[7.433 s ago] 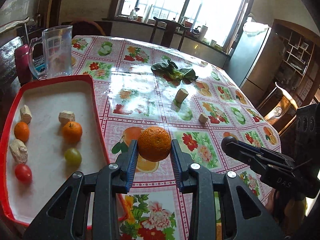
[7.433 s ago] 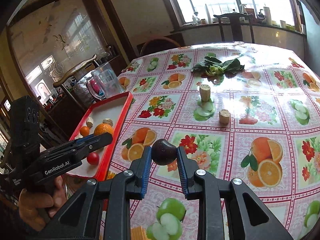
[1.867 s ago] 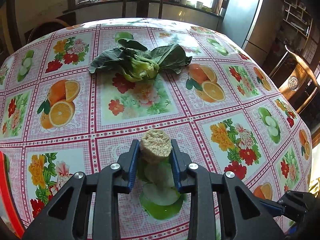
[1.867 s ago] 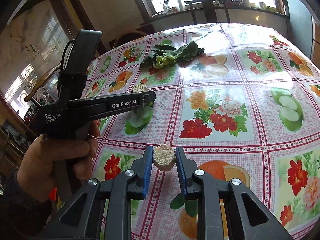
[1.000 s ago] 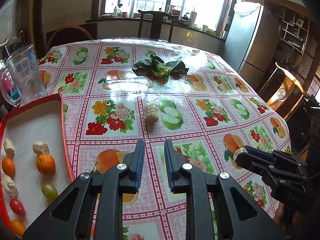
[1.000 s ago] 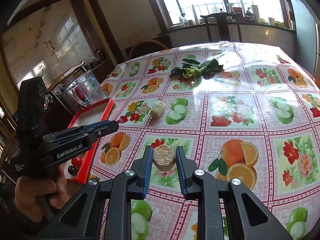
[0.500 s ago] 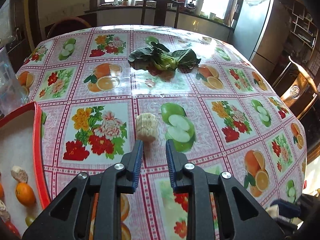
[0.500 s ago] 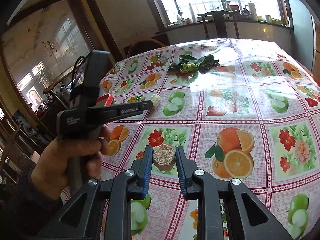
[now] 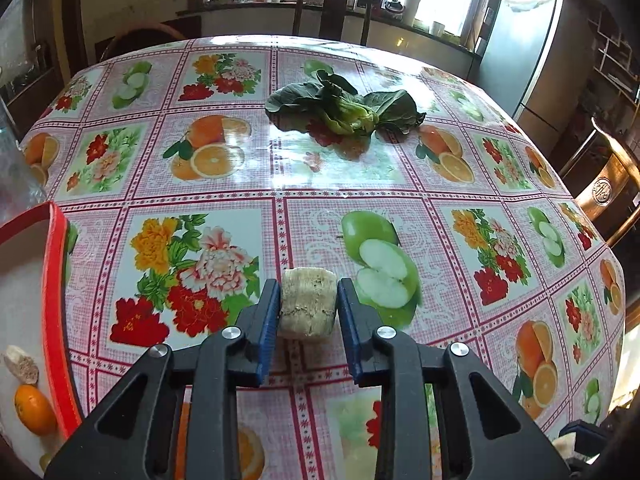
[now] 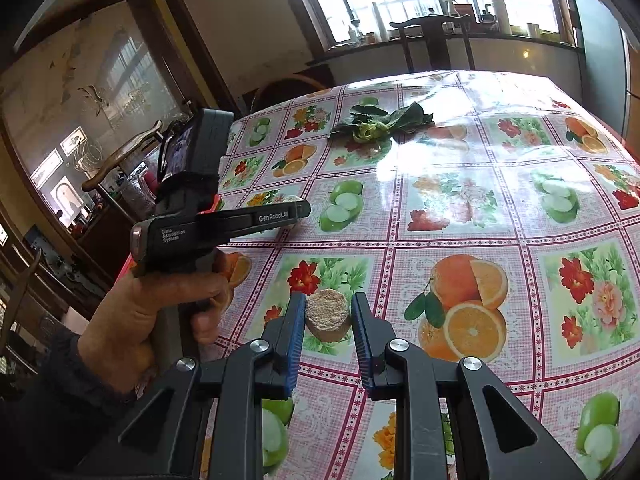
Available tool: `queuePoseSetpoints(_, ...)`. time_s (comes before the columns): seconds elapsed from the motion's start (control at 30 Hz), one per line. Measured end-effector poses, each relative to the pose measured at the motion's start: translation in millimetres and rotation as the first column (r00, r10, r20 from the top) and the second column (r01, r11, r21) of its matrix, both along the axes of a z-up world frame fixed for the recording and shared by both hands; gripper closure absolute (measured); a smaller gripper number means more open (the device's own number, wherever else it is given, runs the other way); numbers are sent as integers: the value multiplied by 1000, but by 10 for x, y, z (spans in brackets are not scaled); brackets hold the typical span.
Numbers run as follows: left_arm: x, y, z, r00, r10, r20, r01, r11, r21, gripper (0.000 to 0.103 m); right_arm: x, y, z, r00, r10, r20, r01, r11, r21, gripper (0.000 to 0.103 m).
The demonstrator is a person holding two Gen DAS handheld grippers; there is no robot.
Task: Organize fruits
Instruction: 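Carry both held beige root pieces over the tray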
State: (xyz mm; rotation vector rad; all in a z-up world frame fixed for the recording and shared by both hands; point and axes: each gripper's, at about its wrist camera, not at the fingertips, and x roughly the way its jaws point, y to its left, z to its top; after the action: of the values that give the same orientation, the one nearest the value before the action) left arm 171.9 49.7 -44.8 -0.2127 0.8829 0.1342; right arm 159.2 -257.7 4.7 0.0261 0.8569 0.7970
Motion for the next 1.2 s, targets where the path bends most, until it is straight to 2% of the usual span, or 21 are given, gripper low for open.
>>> queuePoseSetpoints(0.37, -938, 56, 181, 997, 31, 73, -28, 999, -38, 77, -242, 255, 86, 997, 69, 22, -69, 998, 10, 80)
queuePoseSetpoints(0.63, -1469, 152, 350, 990, 62, 123, -62, 998, -8, 77, -471, 478, 165, 991, 131, 42, -132, 991, 18, 80)
queuePoseSetpoints(1.2, -2116, 358, 391, 982, 118, 148, -119, 993, -4, 77, -840, 844, 243, 972, 225, 69, -226, 974, 11, 80)
